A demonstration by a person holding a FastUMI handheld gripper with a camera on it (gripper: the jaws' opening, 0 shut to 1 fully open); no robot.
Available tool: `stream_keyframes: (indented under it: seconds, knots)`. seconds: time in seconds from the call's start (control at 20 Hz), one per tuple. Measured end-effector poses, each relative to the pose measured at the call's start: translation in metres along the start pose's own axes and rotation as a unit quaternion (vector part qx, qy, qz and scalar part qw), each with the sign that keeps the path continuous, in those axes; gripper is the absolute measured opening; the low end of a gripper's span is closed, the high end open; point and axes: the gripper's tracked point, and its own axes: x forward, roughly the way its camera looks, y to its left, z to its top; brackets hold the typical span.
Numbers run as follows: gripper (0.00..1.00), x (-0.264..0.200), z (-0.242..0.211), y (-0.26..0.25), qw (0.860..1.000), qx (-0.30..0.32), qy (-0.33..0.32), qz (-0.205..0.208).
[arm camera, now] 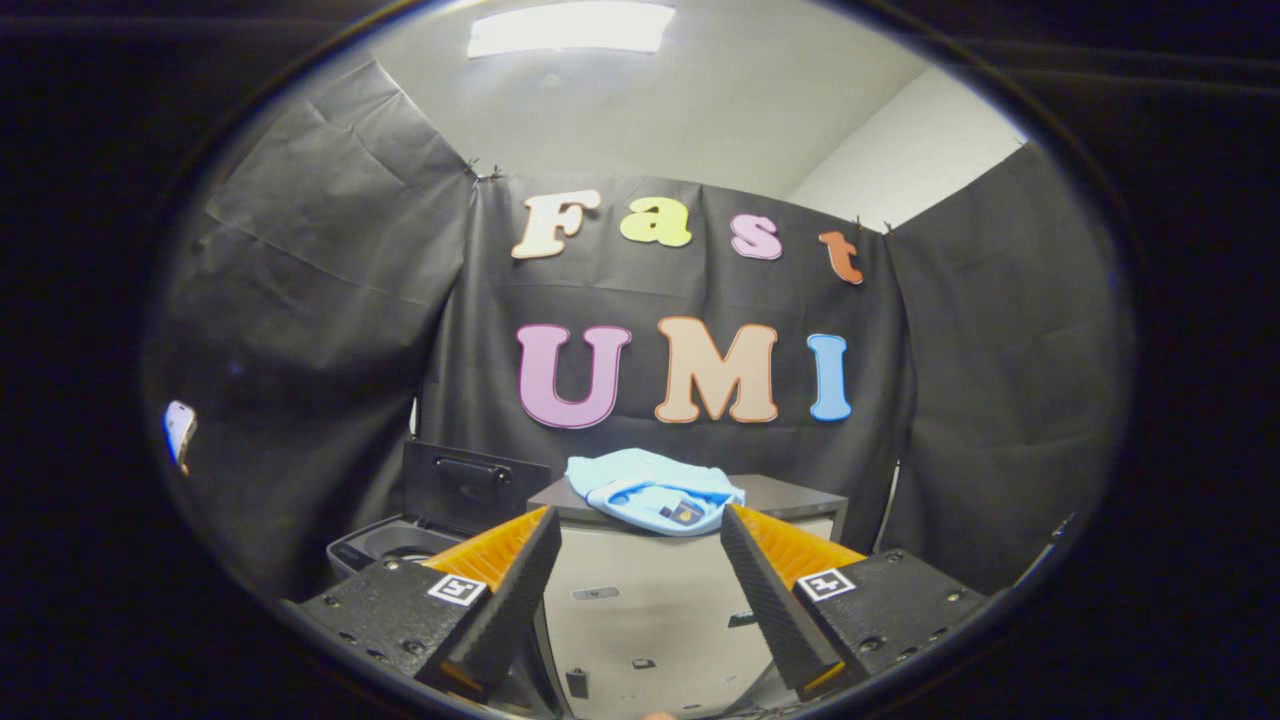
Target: Put the clothes into the washing machine and then close the washing machine lid.
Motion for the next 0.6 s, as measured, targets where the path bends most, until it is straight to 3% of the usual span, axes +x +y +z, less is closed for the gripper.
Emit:
stream_keyframes:
  seconds: [0.6]
  knots:
    - [0.97,0.0029,-0.0076,-0.003,1.0,0.0,0.007,-0.002]
